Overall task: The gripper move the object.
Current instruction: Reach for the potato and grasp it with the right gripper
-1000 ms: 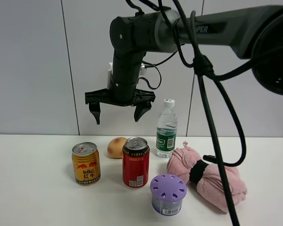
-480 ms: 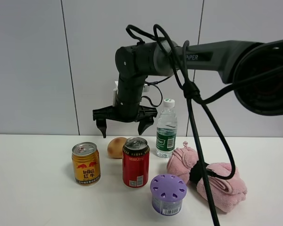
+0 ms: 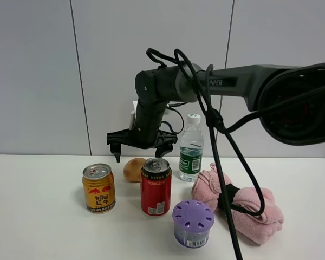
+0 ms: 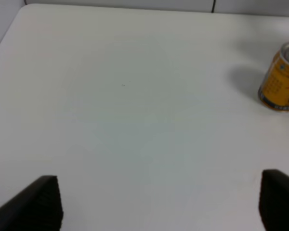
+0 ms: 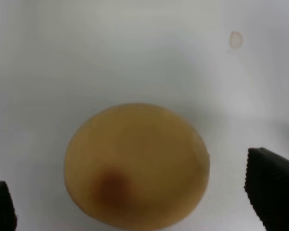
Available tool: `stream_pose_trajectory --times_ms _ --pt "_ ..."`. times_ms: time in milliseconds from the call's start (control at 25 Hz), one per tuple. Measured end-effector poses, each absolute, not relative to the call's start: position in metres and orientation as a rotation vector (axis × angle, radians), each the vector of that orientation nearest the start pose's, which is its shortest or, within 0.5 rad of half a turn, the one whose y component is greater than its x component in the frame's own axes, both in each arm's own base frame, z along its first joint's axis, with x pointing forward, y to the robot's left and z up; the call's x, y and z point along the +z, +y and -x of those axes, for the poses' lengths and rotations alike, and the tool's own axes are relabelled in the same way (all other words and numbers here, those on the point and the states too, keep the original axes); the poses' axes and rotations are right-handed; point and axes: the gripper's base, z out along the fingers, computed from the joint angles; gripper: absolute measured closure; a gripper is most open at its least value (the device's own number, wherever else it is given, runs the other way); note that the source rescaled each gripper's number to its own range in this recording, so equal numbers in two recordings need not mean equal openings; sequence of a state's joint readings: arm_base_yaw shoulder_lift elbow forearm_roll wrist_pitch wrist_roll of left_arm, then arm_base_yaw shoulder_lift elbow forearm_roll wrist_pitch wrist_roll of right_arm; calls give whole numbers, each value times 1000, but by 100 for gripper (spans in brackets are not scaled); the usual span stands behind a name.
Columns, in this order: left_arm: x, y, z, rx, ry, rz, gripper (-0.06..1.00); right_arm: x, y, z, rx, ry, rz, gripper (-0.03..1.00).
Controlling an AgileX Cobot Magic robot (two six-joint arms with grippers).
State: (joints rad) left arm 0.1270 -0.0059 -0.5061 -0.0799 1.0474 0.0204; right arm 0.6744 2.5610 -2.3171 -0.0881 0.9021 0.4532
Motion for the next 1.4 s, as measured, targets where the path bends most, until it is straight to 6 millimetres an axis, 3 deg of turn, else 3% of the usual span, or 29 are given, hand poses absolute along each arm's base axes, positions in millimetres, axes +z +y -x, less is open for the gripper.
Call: stream_pose_trajectory --times_ms 200,1120,1240,1400 --pt "280 -7 5 -2 2014 104 -6 135 343 -437 299 2642 334 1" --pt "280 -7 5 -2 2014 104 -6 124 336 -446 323 2637 303 10" --pt "280 -7 5 -2 2014 104 -6 124 336 -446 323 2637 304 15" --pt "280 -7 5 -2 2014 104 -6 124 336 -446 322 2637 305 30"
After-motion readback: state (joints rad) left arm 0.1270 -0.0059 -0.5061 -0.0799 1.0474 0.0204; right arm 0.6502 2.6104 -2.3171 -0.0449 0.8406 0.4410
